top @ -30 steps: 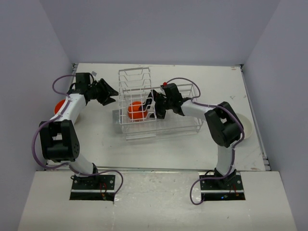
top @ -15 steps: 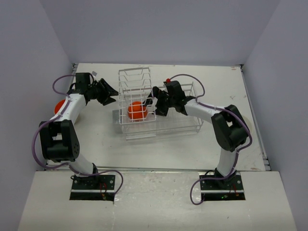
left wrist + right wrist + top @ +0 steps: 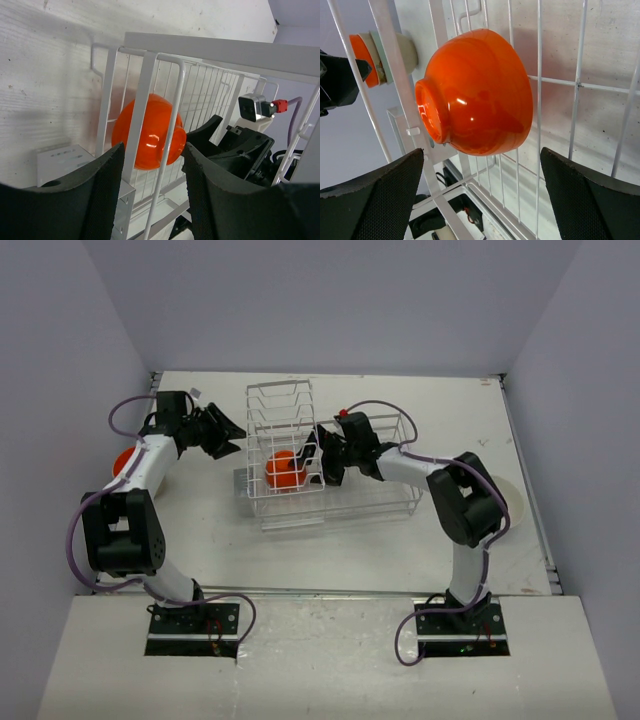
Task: Unload the bowls from the dish rack
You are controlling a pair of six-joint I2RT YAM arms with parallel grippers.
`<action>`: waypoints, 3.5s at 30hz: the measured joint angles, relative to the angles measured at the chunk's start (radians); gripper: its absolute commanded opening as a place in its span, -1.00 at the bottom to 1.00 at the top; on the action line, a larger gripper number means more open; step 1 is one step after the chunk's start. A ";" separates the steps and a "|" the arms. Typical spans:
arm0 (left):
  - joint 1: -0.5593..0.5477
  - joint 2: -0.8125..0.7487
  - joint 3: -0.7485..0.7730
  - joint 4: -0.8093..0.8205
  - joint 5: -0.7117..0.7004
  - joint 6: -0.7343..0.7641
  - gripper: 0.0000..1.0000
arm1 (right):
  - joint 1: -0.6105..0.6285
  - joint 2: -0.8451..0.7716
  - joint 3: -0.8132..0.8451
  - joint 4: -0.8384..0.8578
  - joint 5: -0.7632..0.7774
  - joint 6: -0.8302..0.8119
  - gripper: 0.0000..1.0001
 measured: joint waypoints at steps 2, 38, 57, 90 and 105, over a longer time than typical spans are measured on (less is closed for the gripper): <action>0.000 0.000 0.000 0.000 0.001 0.000 0.05 | 0.002 0.009 0.002 0.011 -0.005 0.002 0.98; 0.005 0.020 0.000 0.023 0.002 0.000 0.06 | -0.004 0.030 0.011 0.051 -0.068 -0.015 0.98; 0.018 0.045 0.000 0.022 0.004 0.002 0.06 | -0.005 0.112 0.081 0.090 -0.088 -0.003 0.92; 0.020 0.058 0.000 0.022 0.026 0.020 0.06 | -0.018 0.174 0.076 0.350 -0.233 0.043 0.45; 0.025 0.058 0.000 0.022 0.025 0.020 0.06 | -0.018 0.206 0.027 0.567 -0.233 0.224 0.18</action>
